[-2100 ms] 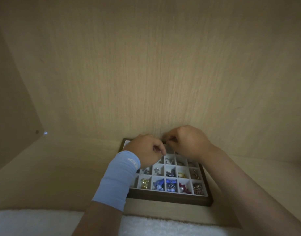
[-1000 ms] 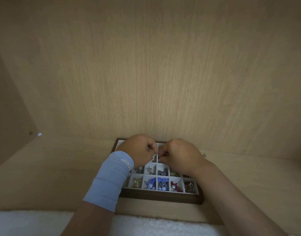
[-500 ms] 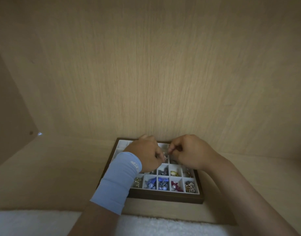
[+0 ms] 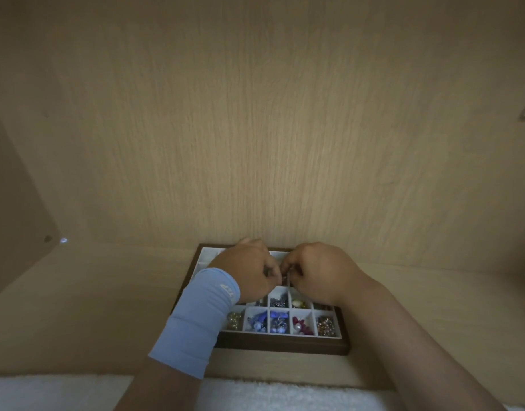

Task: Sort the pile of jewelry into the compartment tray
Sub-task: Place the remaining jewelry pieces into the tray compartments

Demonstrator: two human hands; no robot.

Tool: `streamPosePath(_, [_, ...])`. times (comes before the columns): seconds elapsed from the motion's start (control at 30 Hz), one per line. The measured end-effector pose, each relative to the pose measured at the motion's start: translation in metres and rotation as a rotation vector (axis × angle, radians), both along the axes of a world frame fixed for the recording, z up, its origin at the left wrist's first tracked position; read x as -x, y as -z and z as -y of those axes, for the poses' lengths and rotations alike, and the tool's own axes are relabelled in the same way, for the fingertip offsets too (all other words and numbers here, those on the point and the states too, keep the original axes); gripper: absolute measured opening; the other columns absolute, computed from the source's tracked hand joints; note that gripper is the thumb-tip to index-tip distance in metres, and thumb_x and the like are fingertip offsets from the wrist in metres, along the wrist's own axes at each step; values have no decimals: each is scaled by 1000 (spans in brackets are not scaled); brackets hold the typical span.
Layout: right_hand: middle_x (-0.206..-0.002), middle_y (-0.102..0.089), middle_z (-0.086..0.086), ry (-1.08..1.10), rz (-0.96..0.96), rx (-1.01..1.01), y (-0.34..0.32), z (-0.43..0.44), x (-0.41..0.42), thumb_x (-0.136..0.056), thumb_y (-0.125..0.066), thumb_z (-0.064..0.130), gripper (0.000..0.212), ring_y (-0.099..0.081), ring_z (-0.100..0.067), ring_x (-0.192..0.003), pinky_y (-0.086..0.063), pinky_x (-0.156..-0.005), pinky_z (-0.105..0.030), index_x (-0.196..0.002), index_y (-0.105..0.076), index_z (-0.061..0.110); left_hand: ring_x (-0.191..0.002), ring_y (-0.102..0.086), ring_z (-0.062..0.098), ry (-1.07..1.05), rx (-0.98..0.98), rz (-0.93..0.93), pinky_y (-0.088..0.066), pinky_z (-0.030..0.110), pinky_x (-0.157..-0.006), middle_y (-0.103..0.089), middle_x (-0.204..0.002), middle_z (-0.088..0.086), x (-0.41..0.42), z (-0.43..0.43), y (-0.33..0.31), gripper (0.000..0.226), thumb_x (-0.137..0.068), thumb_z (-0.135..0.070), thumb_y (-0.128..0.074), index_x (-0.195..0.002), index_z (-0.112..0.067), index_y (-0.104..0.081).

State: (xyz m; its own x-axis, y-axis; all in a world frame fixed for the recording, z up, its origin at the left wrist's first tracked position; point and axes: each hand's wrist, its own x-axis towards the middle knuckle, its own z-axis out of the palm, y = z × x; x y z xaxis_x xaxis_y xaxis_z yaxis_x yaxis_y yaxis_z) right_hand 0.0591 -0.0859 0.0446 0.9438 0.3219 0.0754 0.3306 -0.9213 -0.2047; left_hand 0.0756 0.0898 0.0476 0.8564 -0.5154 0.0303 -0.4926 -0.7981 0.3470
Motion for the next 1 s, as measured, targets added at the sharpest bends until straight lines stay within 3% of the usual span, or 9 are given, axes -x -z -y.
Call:
streamPosePath(0.13, [-101,-73,8,-16,-42,24,0,-1,1,-86,-51,20,33,-64,-12,-88,-56,-77,-33,-106,-74,34,-114,-43,13,-17,2,29,-42,35,-100,-54,-107,-8,0,1,2,19,-91,-30,-59,-98,-34,-75])
streamPosePath(0.3, [-104,-72,12,33,-8,-83,-4,3,-1,-90,-54,21,26,-63,-7,-88,-54,-78,-29,-100,-75,32,-114,-42,12,-3,-27,35,-41,34,-101,-52,-108,-11,-1,1,3,23,-91,-30,-57,-103,-37,-75])
streamPosePath(0.47, [-97,-72,12,25,-13,-99,-7,4,0,-87,-57,23,21,-62,-8,-83,-53,-74,-28,-95,-75,31,-113,-42,11,-4,76,-19,-40,38,-102,-52,-104,-14,-4,-1,3,17,-90,-29,-59,-87,-37,-74])
streamPosePath(0.77, [-98,-73,11,28,-34,-106,-10,4,3,-88,-58,24,20,-64,-8,-85,-54,-77,-29,-96,-75,31,-112,-38,9,15,-1,48,-38,32,-101,-49,-107,-15,-2,0,4,21,-92,-29,-57,-96,-34,-77])
streamPosePath(1.0, [-111,-72,15,-22,-92,-1,-5,-1,5,-87,-55,21,33,-64,-7,-100,-53,-85,-27,-110,-75,34,-105,-51,13,-59,87,42,-45,30,-90,-60,-105,-9,-7,-5,3,19,-90,-23,-55,-90,-28,-74])
